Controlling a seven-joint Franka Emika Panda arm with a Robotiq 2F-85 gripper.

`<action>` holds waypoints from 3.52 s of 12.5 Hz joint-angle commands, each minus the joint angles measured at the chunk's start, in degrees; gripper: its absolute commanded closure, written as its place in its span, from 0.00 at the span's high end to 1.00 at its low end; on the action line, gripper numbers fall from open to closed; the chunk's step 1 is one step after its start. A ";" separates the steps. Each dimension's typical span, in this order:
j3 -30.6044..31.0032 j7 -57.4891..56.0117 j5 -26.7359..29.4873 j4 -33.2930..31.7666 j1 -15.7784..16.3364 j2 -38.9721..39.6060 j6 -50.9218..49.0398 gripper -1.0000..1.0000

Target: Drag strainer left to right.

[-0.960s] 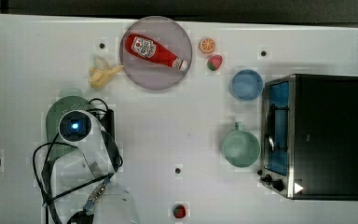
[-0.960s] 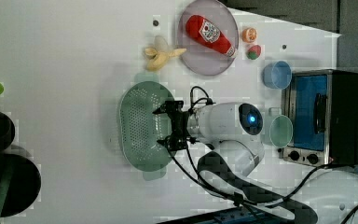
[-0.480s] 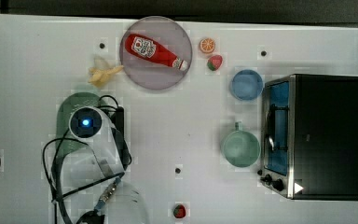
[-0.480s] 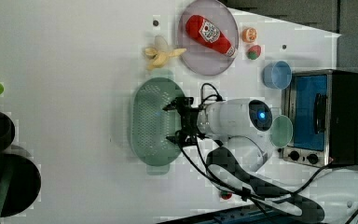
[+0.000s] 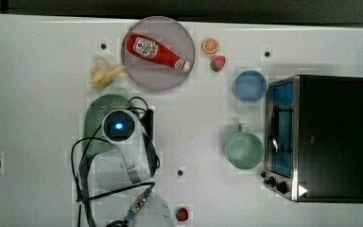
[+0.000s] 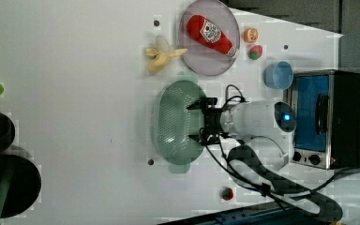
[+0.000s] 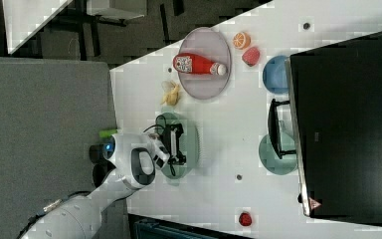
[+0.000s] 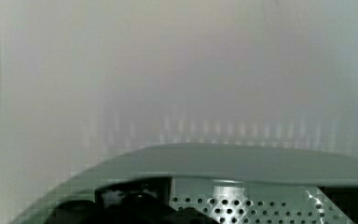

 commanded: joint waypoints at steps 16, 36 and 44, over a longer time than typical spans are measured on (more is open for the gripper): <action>-19.91 -21.48 0.33 -2.55 -2.51 -3.64 -0.70 1.00; -19.40 -64.85 0.48 16.44 -2.46 -33.46 -45.99 1.00; -18.97 -65.78 1.37 29.60 -2.38 -35.42 -64.50 1.00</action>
